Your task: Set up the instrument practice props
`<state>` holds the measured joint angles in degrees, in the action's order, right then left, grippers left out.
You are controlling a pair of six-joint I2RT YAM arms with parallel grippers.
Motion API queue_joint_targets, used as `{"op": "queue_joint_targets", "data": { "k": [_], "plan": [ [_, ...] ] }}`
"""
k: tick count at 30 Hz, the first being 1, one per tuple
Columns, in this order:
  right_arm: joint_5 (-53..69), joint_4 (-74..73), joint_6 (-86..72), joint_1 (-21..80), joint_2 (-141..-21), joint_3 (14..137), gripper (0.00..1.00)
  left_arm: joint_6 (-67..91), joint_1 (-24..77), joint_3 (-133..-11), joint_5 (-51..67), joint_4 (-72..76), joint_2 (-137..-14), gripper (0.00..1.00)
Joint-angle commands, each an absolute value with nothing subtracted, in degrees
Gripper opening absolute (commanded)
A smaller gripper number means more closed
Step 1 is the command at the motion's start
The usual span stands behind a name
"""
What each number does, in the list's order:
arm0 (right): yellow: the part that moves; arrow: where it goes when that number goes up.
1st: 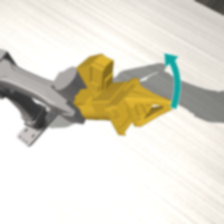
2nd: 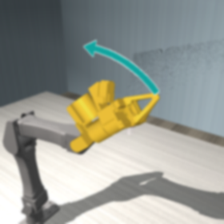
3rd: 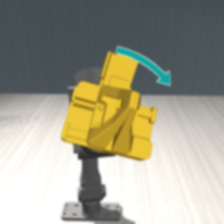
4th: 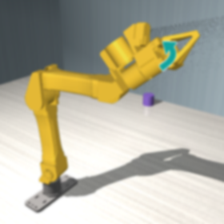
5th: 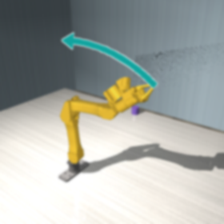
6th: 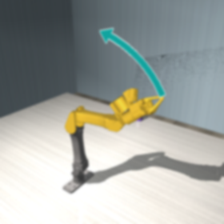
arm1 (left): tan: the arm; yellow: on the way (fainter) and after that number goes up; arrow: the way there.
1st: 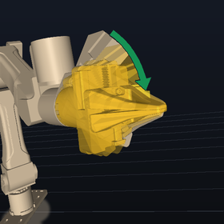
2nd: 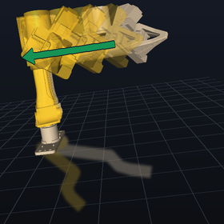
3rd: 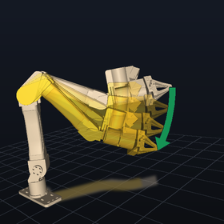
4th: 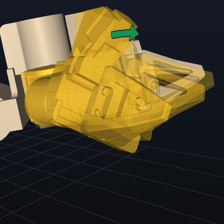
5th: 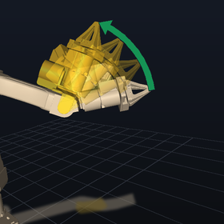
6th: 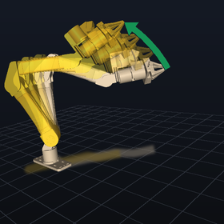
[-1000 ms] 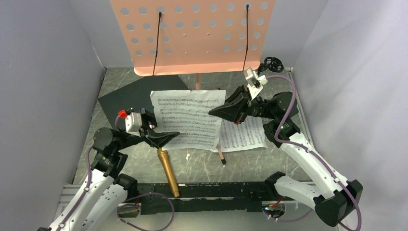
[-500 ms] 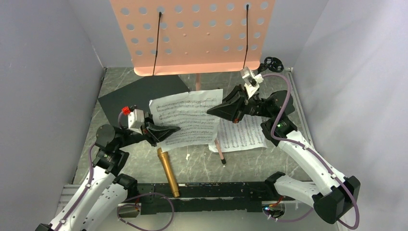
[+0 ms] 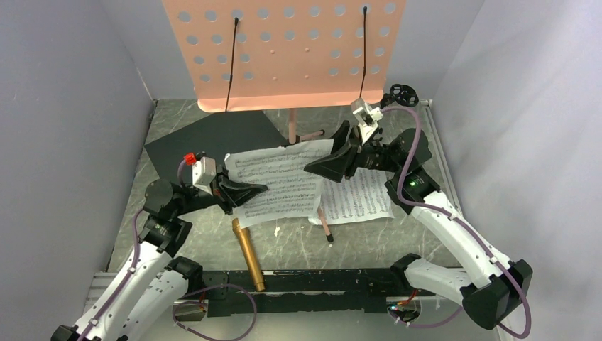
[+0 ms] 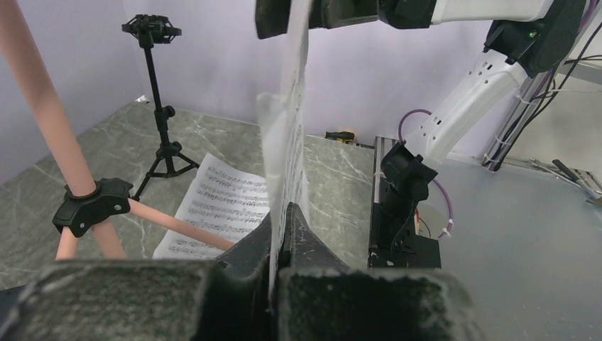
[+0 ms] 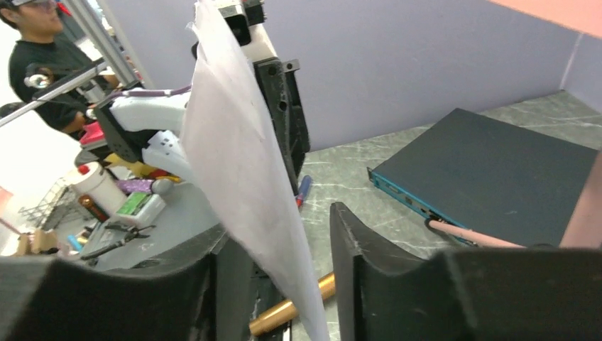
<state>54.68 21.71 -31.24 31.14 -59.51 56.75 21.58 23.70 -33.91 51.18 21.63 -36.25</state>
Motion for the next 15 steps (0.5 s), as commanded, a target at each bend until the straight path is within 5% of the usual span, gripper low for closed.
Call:
{"op": "queue_joint_targets", "data": {
  "k": [1, 8, 15],
  "plan": [
    [50.0, 12.9, -23.2, 31.4, -57.9, 63.2, 0.54, 22.3, 23.6, -37.6, 50.9, 21.9, -35.5, 0.03],
    [43.1, 1.1, -16.2, 31.4, -56.5, 69.9, 0.84, 22.2, 23.6, -41.2, 50.0, 18.6, -35.3, 0.03],
    [34.4, -9.3, -10.9, 31.3, -57.1, 77.3, 0.89, 22.9, 23.6, -45.3, 49.3, 17.9, -35.4, 0.03]
  ]
}}
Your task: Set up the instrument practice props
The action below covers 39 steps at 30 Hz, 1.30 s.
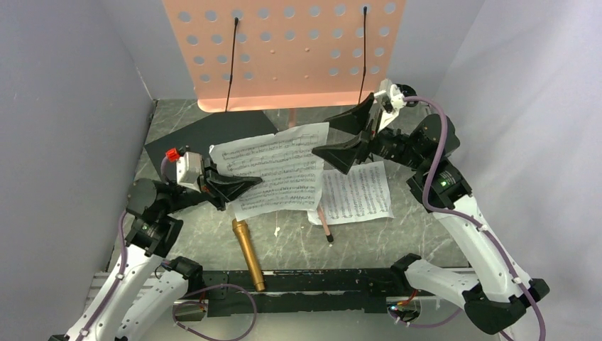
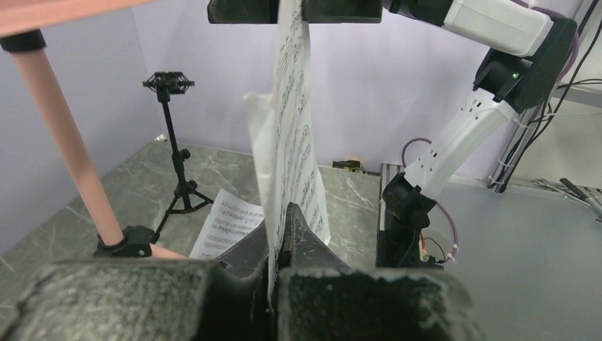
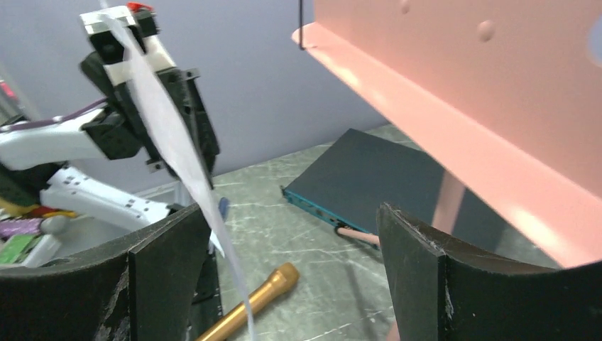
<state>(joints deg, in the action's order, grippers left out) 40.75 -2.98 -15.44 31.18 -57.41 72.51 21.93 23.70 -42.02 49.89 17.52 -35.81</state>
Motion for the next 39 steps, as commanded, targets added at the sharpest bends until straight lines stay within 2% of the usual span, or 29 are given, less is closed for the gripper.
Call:
{"op": "queue_joint_targets", "data": {
  "k": [1, 11, 23, 34, 39],
  "plan": [
    [33.6, -9.9, -10.6, 31.3, -57.1, 78.2, 0.89, 23.1, 23.6, -45.8, 49.2, 18.4, -35.6, 0.03],
    [22.9, -18.1, -7.1, 31.2, -58.5, 88.1, 0.89, 23.3, 23.6, -54.9, 49.2, 17.6, -40.8, 0.03],
    [9.5, -22.3, -4.8, 31.2, -60.9, 95.9, 0.84, 28.4, 23.7, -69.0, 39.8, 14.1, -49.1, 0.03],
    [2.0, -23.6, -2.6, 31.3, -65.0, 103.2, 0.73, 31.9, 23.7, -80.1, 34.3, 13.8, -57.3, 0.03],
    [1.2, -20.9, -2.6, 31.3, -64.5, 102.7, 0.61, 33.1, 23.6, -83.0, 35.3, 17.2, -60.1, 0.02]
  ]
}}
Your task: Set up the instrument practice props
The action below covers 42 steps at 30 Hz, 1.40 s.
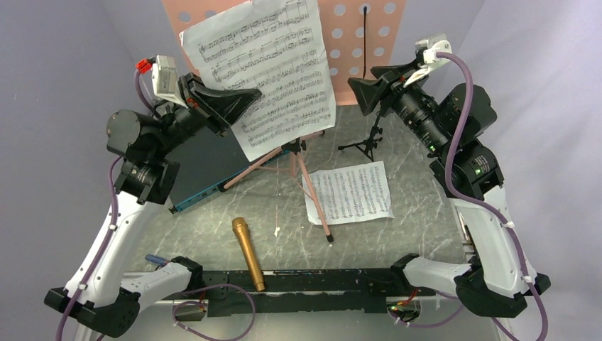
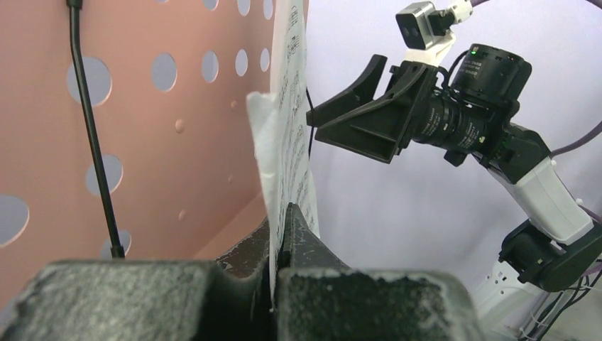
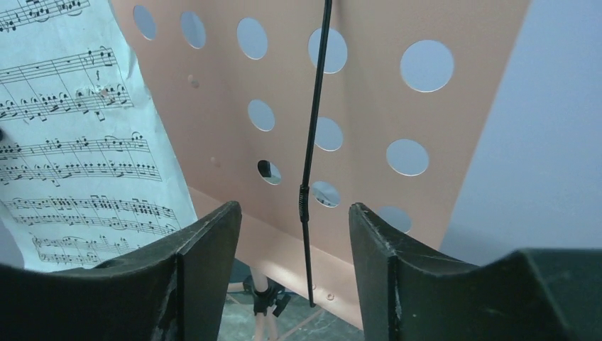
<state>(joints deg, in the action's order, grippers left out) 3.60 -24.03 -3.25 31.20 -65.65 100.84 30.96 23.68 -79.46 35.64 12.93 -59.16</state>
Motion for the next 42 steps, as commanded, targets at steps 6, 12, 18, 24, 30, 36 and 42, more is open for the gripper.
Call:
{"op": "queue_joint_targets", "data": {
  "k": [6, 12, 18, 24, 30, 36, 42],
  "plan": [
    [1.1, -19.0, -2.8, 31.3, -64.5, 102.2, 0.54, 33.7, 23.6, -84.7, 35.7, 18.7, -61.6, 0.03],
    [2.1, -18.5, -3.2, 31.3, -66.0, 103.6, 0.50, 34.3, 23.6, -85.0, 35.7, 20.5, -62.0, 0.03],
    [2.2, -16.6, -3.4, 31.3, -66.6, 103.9, 0.46, 33.2, 23.6, -85.4, 34.5, 21.3, -62.2, 0.03],
    [1.8, -15.1, -3.4, 31.3, -67.3, 104.0, 0.43, 31.8, 23.6, -86.5, 33.7, 21.5, -63.3, 0.03],
    [0.8, -13.9, -3.1, 31.3, -68.4, 104.7, 0.43, 30.8, 23.6, -87.9, 32.7, 21.5, -65.2, 0.03],
    [0.9, -13.5, -3.0, 31.3, -69.8, 105.3, 0.35, 30.7, 23.6, -88.8, 33.5, 23.3, -66.7, 0.03],
    [1.7, -12.0, -3.4, 31.3, -68.8, 103.9, 0.21, 30.7, 23.6, -89.2, 33.2, 24.8, -67.6, 0.03]
  ]
}}
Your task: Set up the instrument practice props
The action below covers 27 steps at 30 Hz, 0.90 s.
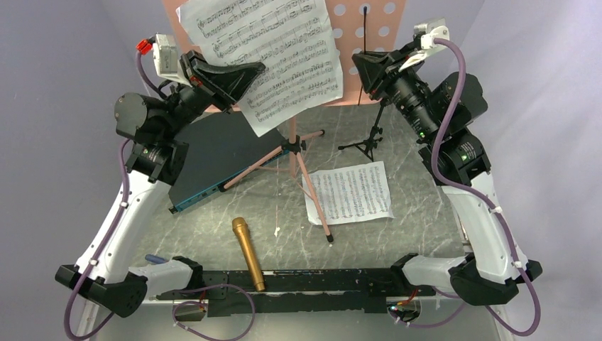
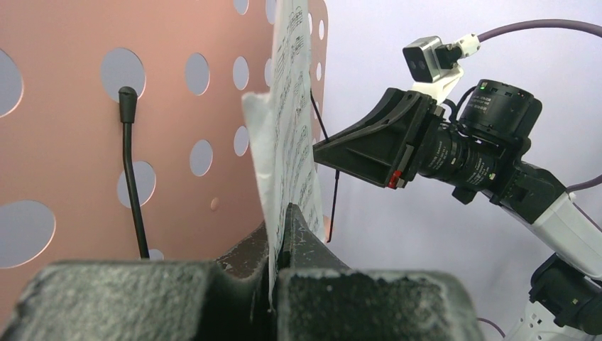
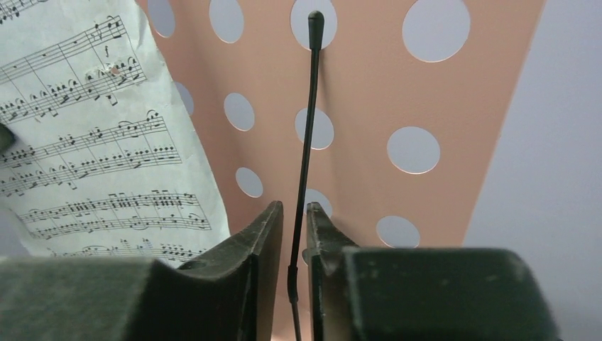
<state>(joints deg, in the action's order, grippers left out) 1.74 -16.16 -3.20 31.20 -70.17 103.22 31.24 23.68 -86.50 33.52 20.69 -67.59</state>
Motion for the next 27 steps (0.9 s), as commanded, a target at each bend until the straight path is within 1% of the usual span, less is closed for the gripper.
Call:
{"op": "queue_joint_targets", "data": {
  "k": [1, 4, 8, 13, 20, 27],
  "plan": [
    [1.7, -12.0, -3.4, 31.2, -68.7, 103.8, 0.19, 30.8, 23.6, -89.2, 33.1, 25.1, -67.7, 0.03],
    [1.7, -11.5, -3.3, 31.3, -68.1, 102.9, 0.12, 31.0, 23.6, -89.0, 33.0, 26.3, -68.0, 0.03],
    [1.6, -10.2, -3.3, 31.2, -67.0, 101.1, 0.07, 31.6, 23.6, -87.1, 33.4, 31.9, -67.8, 0.03],
    [1.5, -10.7, -3.0, 31.3, -67.5, 101.6, 0.00, 30.4, 23.6, -88.6, 32.7, 31.0, -68.8, 0.03],
    [1.3, -9.3, -3.0, 31.2, -66.5, 99.9, 0.00, 30.4, 23.6, -90.4, 32.3, 30.2, -71.1, 0.03],
    [1.9, -6.6, -2.9, 31.2, -64.4, 97.0, 0.00, 31.7, 23.6, -91.0, 30.8, 32.5, -72.6, 0.03]
  ]
}}
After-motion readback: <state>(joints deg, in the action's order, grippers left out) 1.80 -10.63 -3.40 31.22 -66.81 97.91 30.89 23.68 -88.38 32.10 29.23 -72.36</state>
